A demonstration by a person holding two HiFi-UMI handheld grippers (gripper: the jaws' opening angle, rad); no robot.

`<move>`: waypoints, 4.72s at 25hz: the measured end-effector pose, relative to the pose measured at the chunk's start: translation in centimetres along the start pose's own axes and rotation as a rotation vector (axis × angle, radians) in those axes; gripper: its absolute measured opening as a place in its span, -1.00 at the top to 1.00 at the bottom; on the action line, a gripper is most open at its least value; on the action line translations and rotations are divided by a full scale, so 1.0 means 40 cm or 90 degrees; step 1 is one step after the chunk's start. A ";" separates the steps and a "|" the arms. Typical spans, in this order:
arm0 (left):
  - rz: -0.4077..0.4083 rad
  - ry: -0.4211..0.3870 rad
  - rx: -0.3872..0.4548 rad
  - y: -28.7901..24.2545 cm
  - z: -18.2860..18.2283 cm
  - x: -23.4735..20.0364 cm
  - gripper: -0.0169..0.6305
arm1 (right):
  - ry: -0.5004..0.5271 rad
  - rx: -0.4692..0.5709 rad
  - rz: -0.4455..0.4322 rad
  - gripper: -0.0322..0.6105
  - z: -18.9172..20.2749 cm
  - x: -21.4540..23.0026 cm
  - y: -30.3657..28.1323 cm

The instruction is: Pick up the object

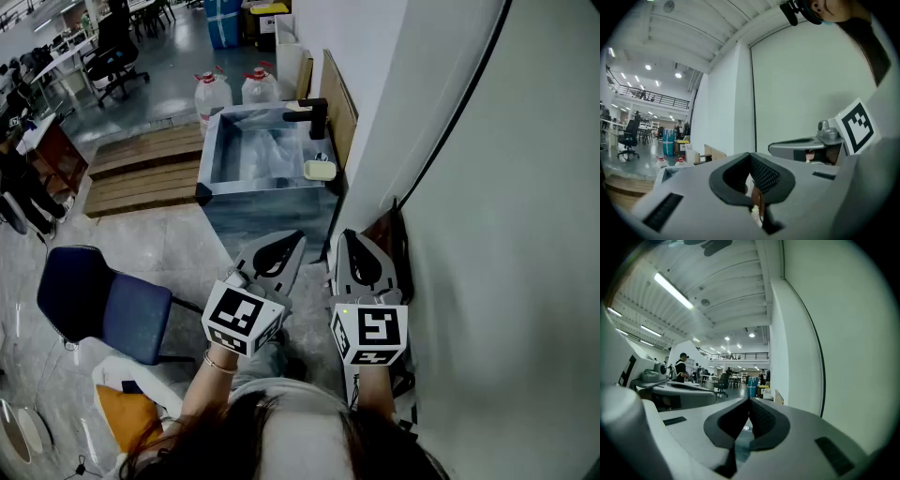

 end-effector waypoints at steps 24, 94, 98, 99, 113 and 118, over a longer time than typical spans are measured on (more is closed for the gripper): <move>0.054 0.007 0.000 -0.135 0.017 -0.311 0.92 | -0.088 -0.036 0.038 0.82 -0.014 -0.037 -0.303; 0.107 0.023 -0.093 -0.750 0.066 -0.589 0.92 | -0.072 -0.393 0.047 0.80 0.355 0.341 -0.993; 0.108 0.026 -0.102 -0.769 0.072 -0.599 0.92 | -0.088 -0.414 0.060 0.78 0.378 0.354 -1.013; 0.109 0.026 -0.104 -0.773 0.074 -0.602 0.92 | -0.090 -0.415 0.064 0.77 0.381 0.357 -1.019; 0.114 0.037 -0.133 -0.819 0.107 -0.623 0.92 | -0.135 -0.486 0.069 0.68 0.491 0.380 -1.080; 0.113 0.040 -0.139 -0.831 0.109 -0.628 0.92 | -0.155 -0.494 0.069 0.68 0.503 0.384 -1.097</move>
Point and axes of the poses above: the fingertips, and each gripper's own axes: y backward along the fingers, x to its right, z out of its underside, the point moved 8 cm from there along y, backward along the fingers, and after that the axes turned 10 degrees about -x, right-handed, at the moved point
